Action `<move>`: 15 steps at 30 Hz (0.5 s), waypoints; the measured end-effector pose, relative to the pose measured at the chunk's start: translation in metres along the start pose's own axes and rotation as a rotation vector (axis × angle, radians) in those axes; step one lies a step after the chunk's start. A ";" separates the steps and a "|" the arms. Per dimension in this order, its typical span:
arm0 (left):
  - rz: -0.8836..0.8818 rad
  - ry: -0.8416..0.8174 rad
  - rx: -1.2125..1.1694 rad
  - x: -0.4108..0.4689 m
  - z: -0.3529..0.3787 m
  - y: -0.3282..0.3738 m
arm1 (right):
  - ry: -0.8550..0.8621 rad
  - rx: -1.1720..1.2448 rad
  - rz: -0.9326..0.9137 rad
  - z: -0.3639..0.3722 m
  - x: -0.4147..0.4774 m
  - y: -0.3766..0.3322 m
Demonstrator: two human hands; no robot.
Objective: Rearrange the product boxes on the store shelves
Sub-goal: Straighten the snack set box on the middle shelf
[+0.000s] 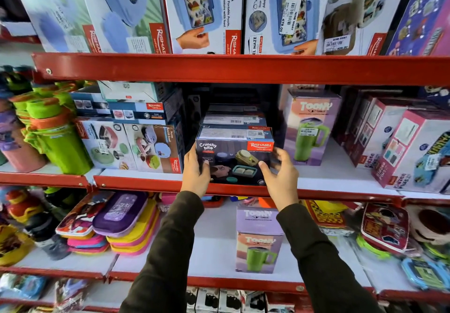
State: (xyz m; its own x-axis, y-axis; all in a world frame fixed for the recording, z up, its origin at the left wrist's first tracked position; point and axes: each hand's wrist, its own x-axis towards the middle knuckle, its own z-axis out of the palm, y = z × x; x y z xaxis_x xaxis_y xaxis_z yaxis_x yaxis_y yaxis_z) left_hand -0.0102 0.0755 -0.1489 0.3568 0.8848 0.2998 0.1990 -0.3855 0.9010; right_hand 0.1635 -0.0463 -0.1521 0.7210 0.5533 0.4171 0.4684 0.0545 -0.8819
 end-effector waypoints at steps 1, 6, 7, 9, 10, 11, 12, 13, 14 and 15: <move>0.002 -0.003 0.001 0.001 0.000 0.000 | 0.006 -0.008 -0.002 0.000 0.000 0.001; 0.012 0.022 0.009 -0.001 0.002 -0.002 | 0.004 0.004 0.003 0.000 -0.002 -0.001; 0.015 0.029 0.008 -0.001 0.002 -0.003 | -0.001 0.007 0.006 0.000 -0.002 -0.001; 0.011 0.040 -0.005 -0.002 0.001 -0.004 | -0.014 0.001 0.011 0.000 -0.002 -0.002; 0.010 0.043 -0.012 -0.001 0.001 -0.006 | -0.020 -0.005 0.012 0.000 -0.002 -0.002; 0.011 0.043 -0.017 -0.001 0.000 -0.007 | -0.023 -0.012 0.012 0.000 -0.002 -0.001; 0.012 0.041 -0.024 -0.001 -0.001 -0.008 | -0.023 -0.016 0.010 0.000 -0.003 0.000; 0.014 0.038 -0.030 -0.001 -0.002 -0.008 | -0.022 -0.018 0.008 0.000 -0.003 0.000; 0.014 0.037 -0.039 -0.002 -0.002 -0.008 | -0.023 -0.017 0.004 0.000 -0.004 0.000; 0.013 0.039 -0.048 -0.003 -0.002 -0.007 | -0.024 -0.015 0.001 0.000 -0.005 0.000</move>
State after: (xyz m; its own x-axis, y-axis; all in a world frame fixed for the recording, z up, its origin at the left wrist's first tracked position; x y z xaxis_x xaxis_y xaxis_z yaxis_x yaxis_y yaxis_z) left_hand -0.0146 0.0764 -0.1552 0.3230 0.8896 0.3228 0.1498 -0.3848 0.9108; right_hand 0.1600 -0.0493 -0.1538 0.7088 0.5733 0.4109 0.4755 0.0420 -0.8787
